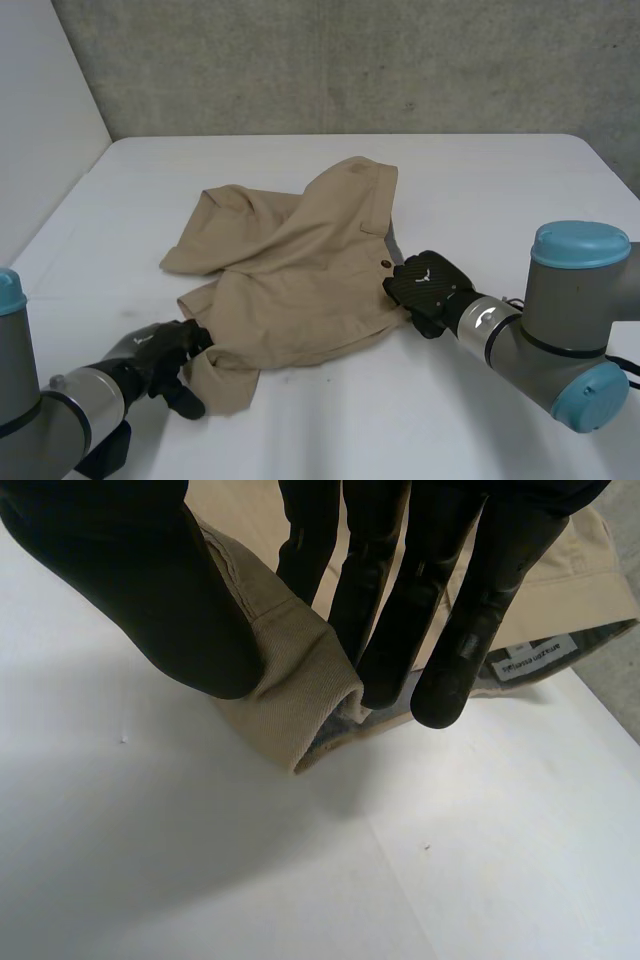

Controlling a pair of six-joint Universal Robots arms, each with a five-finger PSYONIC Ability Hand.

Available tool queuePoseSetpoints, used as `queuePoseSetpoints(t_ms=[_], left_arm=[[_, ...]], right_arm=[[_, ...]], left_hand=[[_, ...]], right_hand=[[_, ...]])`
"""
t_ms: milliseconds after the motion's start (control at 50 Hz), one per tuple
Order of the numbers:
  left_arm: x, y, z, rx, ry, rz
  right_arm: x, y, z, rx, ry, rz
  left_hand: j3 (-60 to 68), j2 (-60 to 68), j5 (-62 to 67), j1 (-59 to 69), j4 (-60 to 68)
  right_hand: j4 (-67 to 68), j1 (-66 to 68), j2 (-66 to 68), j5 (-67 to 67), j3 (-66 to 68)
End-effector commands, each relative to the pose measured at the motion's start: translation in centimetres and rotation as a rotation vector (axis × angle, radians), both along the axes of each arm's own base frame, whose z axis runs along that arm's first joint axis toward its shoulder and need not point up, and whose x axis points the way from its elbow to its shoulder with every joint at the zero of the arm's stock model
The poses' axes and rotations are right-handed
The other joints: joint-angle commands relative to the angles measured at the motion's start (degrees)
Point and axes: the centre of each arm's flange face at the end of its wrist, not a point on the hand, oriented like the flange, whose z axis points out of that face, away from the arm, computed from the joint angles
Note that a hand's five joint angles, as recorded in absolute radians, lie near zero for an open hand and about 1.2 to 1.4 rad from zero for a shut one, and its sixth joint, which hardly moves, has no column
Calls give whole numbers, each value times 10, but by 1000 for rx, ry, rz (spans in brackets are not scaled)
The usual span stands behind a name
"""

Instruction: Fold the shorts.

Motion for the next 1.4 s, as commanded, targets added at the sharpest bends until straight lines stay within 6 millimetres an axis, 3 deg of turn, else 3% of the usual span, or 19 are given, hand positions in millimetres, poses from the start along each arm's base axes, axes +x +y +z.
queuePoseSetpoints(t_ms=[20, 180, 320, 400, 460, 580, 680, 780, 900, 1020, 1120, 1180, 1240, 1260, 1280, 1320, 1340, 1360, 1400], left_arm=[[-5, -7, 2, -44, 28, 7], [-17, -11, -7, 15, 83, 15], [-20, -14, -13, 17, 66, 25], [-26, -13, -2, -26, 53, 8], [-31, -15, 28, -129, 72, -14], [-27, -3, 93, -325, -45, -126], [-25, 5, 114, -425, -178, -210], [-24, 8, 109, -449, -313, -292], [-32, 4, 76, -397, -450, -413], [-49, -28, 48, -406, -485, -442], [-70, -67, 45, -487, -503, -418], [-81, -102, 67, -619, -534, -336], [-93, -136, 118, -863, -521, -203], [-96, -143, 133, -937, -510, -169], [-100, -152, 165, -1088, -480, -103], [-103, -159, 195, -1226, -448, -36], [-104, -160, 209, -1295, -428, -2], [-106, -161, 234, -1416, -386, 63], [-105, -157, 258, -1518, -341, 126]], right_arm=[[-3, 3, 3, 8, 4, -16], [-17, 8, 18, -6, -1, -51], [-26, 15, 34, -33, -13, -73], [-32, 17, 47, -67, -17, -90], [-34, 18, 64, -106, -28, -98], [-40, 34, 126, -204, -59, -104], [-45, 53, 159, -207, -52, -95], [-50, 69, 158, -116, 33, -74], [-50, 70, 123, 16, 232, -5], [-35, 23, 91, 44, 266, -75], [-10, -19, 94, -68, 227, -138], [5, -48, 124, -208, 125, -186], [14, -70, 160, -336, 2, -225], [18, -80, 190, -430, -91, -242], [20, -84, 205, -478, -141, -250], [22, -89, 237, -580, -241, -262], [22, -91, 266, -682, -334, -274], [22, -91, 278, -725, -378, -279], [20, -92, 295, -792, -448, -293]], left_hand=[[42, 45, 44, 46, 43], [91, 94, 93, 95, 91], [343, 346, 345, 347, 344], [436, 439, 437, 440, 436], [439, 442, 441, 443, 440], [436, 439, 438, 440, 436], [433, 435, 434, 437, 433], [433, 435, 434, 436, 433], [424, 427, 426, 428, 425], [423, 425, 424, 426, 423], [424, 427, 426, 428, 425], [429, 432, 431, 433, 430], [438, 440, 439, 441, 438], [444, 447, 446, 448, 445], [459, 462, 461, 463, 460], [461, 464, 463, 465, 462], [461, 464, 463, 465, 462], [463, 466, 464, 467, 463], [463, 466, 464, 467, 463]], right_hand=[[119, 291, 129, 143, 131], [119, 291, 129, 143, 131], [119, 291, 129, 143, 131], [119, 291, 129, 143, 131], [119, 291, 129, 143, 131], [119, 291, 129, 143, 131], [119, 291, 129, 143, 131], [119, 291, 129, 143, 131], [119, 291, 129, 143, 131], [119, 291, 129, 143, 131], [119, 291, 129, 143, 131], [119, 291, 129, 143, 131], [119, 291, 129, 143, 131], [119, 291, 129, 143, 131], [119, 291, 129, 143, 131], [119, 291, 129, 143, 131], [119, 291, 129, 143, 131], [119, 291, 129, 143, 131], [119, 291, 129, 143, 131]])
